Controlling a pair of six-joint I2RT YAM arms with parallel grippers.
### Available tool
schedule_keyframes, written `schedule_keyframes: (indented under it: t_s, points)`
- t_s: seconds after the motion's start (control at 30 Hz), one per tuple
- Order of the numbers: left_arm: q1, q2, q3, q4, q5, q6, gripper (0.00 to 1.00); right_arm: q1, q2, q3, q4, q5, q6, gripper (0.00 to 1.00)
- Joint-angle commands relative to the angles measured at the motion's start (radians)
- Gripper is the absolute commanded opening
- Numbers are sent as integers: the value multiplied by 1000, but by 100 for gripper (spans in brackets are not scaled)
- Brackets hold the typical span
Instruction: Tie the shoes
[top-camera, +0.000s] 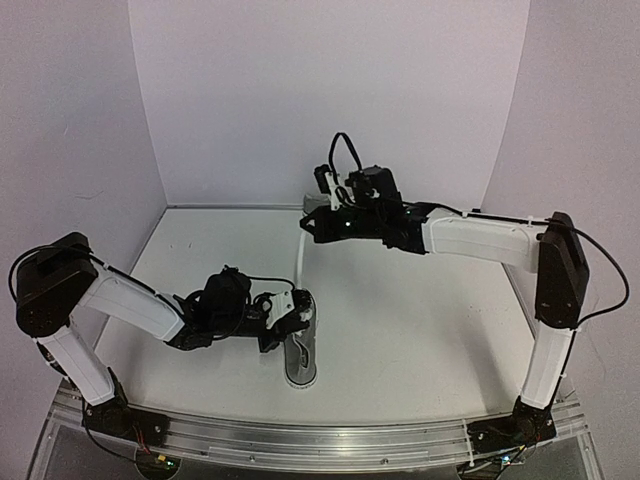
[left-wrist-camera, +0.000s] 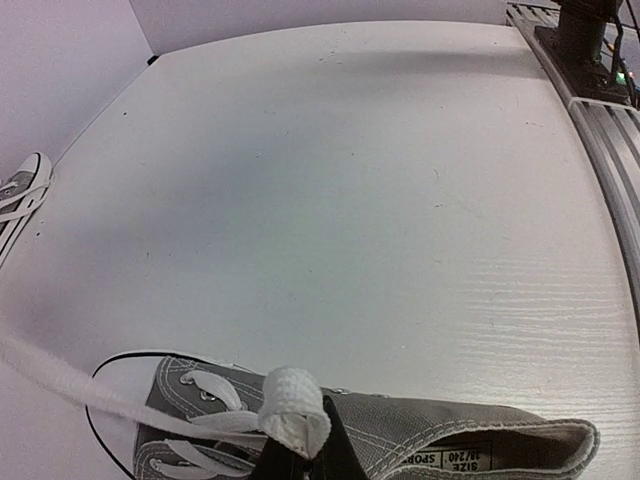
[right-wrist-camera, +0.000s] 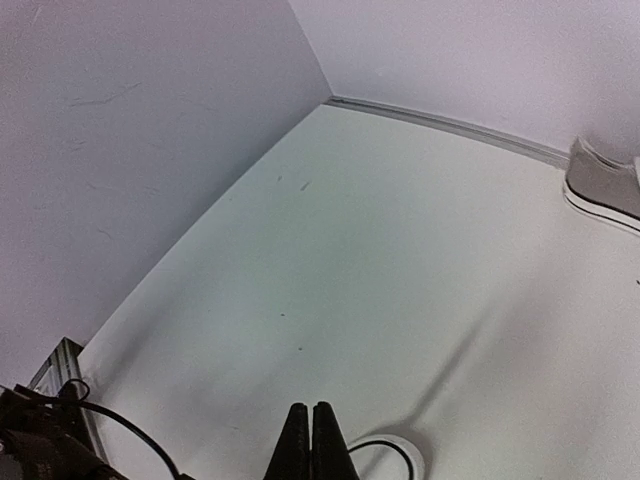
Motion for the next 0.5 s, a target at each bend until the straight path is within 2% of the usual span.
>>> schedule_keyframes:
  t_s: [0.0, 0.03, 0.1, 0.2, 0.3, 0.47]
  points:
    - [-10, -11, -13, 41, 6, 47, 0, 65, 107, 104, 16, -140, -31, 0]
    - [-12, -11, -14, 37, 5, 50, 0, 70, 124, 120, 16, -165, -25, 3]
    - [-14, -12, -14, 34, 4, 53, 0, 77, 144, 128, 15, -199, -10, 16]
    - [-16, -11, -14, 31, 3, 51, 0, 75, 130, 97, 14, -194, 5, 44]
    - [-17, -10, -13, 35, 1, 44, 0, 63, 73, 35, 13, -193, 17, 61]
    - [-16, -10, -11, 38, -3, 40, 0, 18, -76, -125, 14, -204, 40, 65]
